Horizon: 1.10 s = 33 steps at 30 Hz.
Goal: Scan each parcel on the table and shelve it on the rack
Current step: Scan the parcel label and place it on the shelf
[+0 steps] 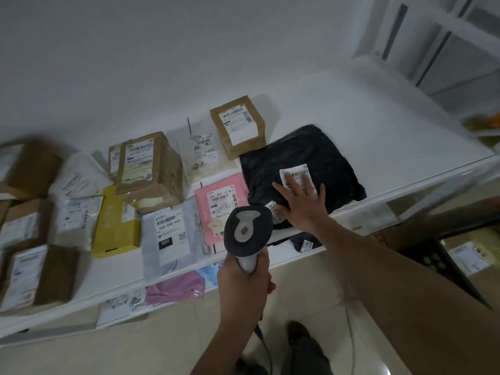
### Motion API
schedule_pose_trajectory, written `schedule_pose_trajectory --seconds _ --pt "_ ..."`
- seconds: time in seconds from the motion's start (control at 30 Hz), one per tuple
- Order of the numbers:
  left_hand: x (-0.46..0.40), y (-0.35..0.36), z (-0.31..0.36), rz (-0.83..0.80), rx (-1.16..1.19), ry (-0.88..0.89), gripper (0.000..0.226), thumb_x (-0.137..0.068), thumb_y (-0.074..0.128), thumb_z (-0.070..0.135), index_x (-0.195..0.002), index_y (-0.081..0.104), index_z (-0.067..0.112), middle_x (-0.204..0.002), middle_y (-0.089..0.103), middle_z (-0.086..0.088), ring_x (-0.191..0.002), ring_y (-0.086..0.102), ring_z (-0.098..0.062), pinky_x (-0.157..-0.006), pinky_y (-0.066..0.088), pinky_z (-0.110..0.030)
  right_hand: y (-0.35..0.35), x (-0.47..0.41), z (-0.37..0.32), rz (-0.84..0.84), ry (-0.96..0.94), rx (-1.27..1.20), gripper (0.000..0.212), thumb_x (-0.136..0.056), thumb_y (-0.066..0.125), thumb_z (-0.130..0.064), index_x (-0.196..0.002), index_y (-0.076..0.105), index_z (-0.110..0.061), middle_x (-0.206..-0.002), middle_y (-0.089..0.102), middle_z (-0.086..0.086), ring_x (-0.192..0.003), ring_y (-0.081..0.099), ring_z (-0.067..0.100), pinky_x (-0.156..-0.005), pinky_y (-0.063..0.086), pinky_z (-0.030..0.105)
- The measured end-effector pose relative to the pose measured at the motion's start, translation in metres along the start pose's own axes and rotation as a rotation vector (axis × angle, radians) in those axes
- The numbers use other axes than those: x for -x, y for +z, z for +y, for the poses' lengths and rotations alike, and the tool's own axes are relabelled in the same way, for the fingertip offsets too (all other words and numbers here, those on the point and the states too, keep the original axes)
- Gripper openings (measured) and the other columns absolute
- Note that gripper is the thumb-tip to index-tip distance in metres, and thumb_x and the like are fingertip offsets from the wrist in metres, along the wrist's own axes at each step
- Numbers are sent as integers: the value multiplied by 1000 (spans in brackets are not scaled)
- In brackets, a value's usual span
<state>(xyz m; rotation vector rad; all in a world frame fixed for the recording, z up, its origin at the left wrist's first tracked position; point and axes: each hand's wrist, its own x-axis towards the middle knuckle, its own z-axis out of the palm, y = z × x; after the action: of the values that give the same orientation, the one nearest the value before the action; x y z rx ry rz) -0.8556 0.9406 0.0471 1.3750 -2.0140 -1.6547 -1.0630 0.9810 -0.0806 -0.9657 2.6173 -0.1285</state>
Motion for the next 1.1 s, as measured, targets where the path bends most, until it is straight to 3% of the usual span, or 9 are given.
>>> schedule_pose_trajectory --seconds 0.2,0.27,0.37,0.43,0.63,0.73,0.87,1.0,1.1 --pt "2 -18 -6 81 33 -21 27 -93 63 24 -85 60 -2 -53 63 -5 -45 64 -17 -43 45 -18 -12 -17 -22 5 43 -43 65 -102 38 -43 -154 -1 -40 -163 -15 -1 -148 -15 34 -114 -4 62" --pt "4 -26 -8 92 55 -25 25 -93 63 24 -84 60 1 -52 62 -3 -44 63 -16 -43 45 -18 -10 -9 -37 175 88 -105 68 -98 49 -38 -154 11 -35 -163 -1 7 -149 -4 36 -116 1 60" --pt "7 -43 -14 105 57 -26 27 -94 62 26 -84 60 1 -51 61 -1 -43 62 -13 -43 45 -19 -10 6 -66 504 26 -233 56 -92 57 -37 -143 39 -21 -147 35 17 -137 29 37 -113 22 56" --pt "9 -57 -18 126 71 -21 28 -94 62 26 -85 60 0 -54 61 -5 -44 62 -13 -43 45 -19 -9 12 -91 579 -50 -267 51 -92 56 -38 -137 45 -17 -139 42 16 -129 36 36 -109 27 54" --pt "13 -128 -37 217 137 9 31 -93 63 26 -86 59 -4 -56 62 -8 -44 63 -14 -44 48 -22 -6 27 -186 514 -237 -282 49 -94 54 -38 -139 44 -20 -138 43 11 -129 35 30 -109 26 48" --pt "16 -182 -54 254 180 40 34 -94 61 23 -86 60 -9 -66 64 -22 -43 60 -12 -43 44 -16 3 40 -247 464 -296 -276 47 -96 51 -39 -136 47 -16 -134 46 12 -127 37 33 -107 27 47" --pt "25 -275 -88 320 202 93 34 -95 62 22 -77 61 -7 -58 64 -17 -44 61 -14 -44 44 -18 29 66 -343 414 -367 -281 53 -91 36 -46 -127 56 -13 -123 54 12 -115 46 35 -98 36 48" --pt "42 -390 -130 420 257 94 29 -95 61 18 -75 60 -3 -55 62 -14 -45 61 -16 -43 45 -17 65 99 -462 400 -508 -256 40 -93 43 -38 -117 61 -12 -114 58 12 -106 50 36 -90 40 45" --pt "60 -476 -161 543 260 99 33 -95 60 19 -75 59 -7 -59 62 -20 -45 62 -15 -42 44 -16 90 127 -559 278 -637 -256 38 -95 40 -40 -115 59 -14 -113 57 12 -106 49 34 -91 41 44"
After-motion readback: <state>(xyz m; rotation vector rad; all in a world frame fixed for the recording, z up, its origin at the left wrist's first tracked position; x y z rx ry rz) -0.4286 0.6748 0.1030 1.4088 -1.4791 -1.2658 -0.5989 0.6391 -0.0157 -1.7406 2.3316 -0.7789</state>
